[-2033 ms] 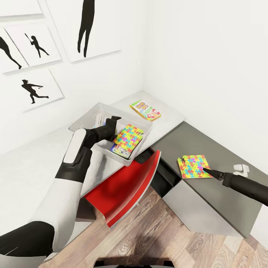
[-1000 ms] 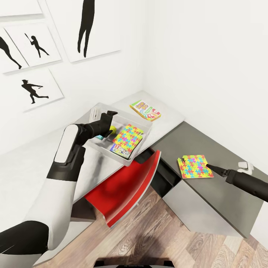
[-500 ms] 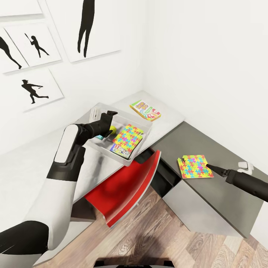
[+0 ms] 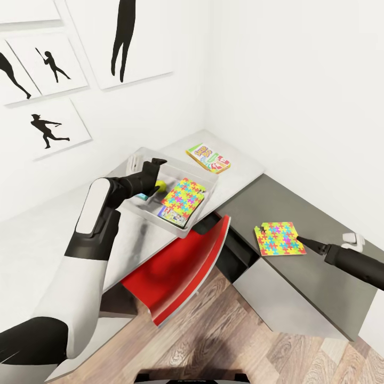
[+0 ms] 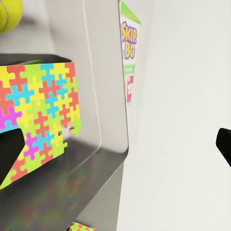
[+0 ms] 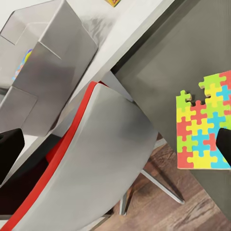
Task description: Put all the toys in the child's room - the three board games (two on the bed and one on the table), the two jigsaw puzzles on the table, and the tennis ball on the table - inside the toy box on the table in the child's room.
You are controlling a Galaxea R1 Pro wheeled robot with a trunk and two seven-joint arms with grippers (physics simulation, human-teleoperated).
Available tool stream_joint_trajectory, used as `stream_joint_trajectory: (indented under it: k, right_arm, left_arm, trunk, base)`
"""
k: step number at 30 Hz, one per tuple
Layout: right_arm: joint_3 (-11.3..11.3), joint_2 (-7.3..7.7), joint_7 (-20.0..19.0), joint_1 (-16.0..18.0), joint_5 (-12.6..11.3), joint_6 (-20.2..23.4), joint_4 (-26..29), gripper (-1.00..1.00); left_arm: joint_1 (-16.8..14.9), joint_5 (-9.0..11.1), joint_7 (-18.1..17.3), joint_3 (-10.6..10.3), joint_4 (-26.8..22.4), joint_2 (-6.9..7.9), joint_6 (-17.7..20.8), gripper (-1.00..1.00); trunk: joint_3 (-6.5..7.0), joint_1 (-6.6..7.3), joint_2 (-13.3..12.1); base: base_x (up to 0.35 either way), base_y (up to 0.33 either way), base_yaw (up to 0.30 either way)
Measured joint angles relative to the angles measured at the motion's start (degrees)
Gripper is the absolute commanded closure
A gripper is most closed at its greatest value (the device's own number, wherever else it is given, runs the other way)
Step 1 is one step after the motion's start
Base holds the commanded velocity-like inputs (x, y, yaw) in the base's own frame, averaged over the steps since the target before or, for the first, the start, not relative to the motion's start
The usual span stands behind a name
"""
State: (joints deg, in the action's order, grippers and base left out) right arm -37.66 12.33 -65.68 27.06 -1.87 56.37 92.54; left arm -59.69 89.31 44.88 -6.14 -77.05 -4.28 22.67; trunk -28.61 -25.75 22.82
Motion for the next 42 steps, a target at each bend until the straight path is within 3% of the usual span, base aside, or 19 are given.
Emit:
stream_joint_trajectory:
  k: [42]
  right_arm:
    - [-0.26,-0.07,-0.07,-0.20,0.21,0.15,0.00,-1.00]
  left_arm:
    - [-0.19,0.09,0.56,-0.28,-0.81,0.17,0.29,-1.00]
  trunk:
    - [0.00,0.00,0.00]
  base:
    - [0.000,0.000,0.000]
